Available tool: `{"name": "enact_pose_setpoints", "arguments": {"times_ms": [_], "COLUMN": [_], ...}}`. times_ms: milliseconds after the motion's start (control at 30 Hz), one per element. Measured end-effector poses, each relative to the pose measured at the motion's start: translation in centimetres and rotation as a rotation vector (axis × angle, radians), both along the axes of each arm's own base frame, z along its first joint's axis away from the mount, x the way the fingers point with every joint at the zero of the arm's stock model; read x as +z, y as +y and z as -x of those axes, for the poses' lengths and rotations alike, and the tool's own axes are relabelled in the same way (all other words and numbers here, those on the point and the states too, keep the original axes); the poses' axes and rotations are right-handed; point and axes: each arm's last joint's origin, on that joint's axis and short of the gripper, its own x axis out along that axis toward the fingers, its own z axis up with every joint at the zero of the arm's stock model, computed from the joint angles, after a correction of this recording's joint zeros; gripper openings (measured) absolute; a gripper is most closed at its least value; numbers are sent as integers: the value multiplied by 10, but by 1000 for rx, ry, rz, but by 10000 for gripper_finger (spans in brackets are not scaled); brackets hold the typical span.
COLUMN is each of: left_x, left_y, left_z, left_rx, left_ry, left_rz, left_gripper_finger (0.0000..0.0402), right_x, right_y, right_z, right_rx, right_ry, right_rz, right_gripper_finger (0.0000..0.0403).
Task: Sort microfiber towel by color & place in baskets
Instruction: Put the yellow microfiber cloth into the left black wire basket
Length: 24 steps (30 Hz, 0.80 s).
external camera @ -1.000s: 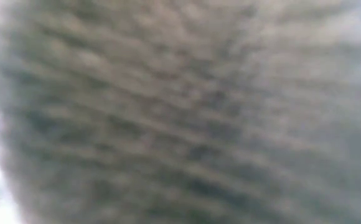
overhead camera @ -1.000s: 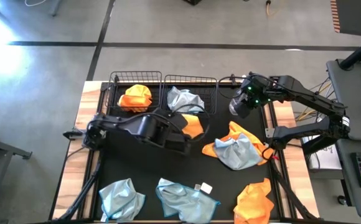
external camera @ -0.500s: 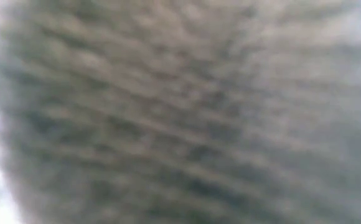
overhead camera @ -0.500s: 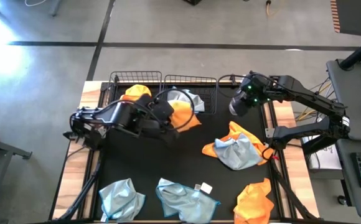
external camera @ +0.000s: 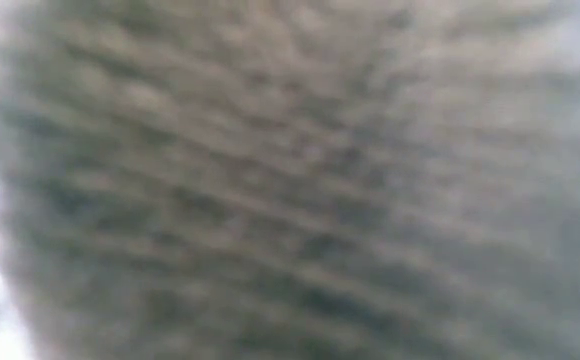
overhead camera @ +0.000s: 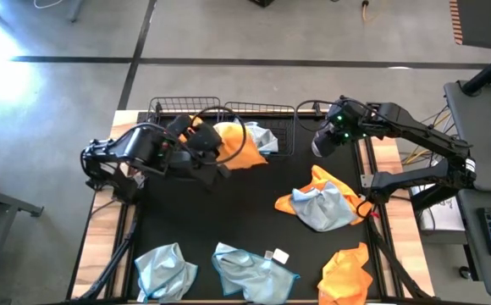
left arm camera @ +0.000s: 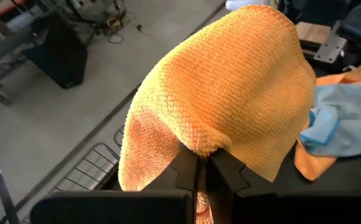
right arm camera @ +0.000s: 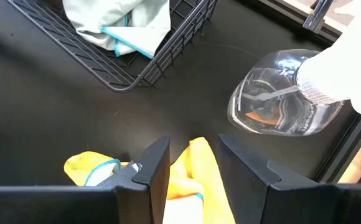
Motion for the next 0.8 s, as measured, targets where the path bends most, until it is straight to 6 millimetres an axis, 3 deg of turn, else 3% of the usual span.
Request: {"name": "enact_pose_setpoints", "arguments": {"times_ms": [433, 800], "left_x": [28, 34], "left_y": [13, 23], "left_z": [37, 41], "left_rx": [83, 271], "left_ry": [-58, -81], "left_rz": [-212, -418], "left_gripper_finger": [0, 0], "right_x": [2, 2], "right_y": [-3, -4], "right_z": [-2, -1], "right_rx": [-40, -96], "right_ry": [-9, -12], "right_rz": [57, 79], "right_gripper_finger": [125, 125]}}
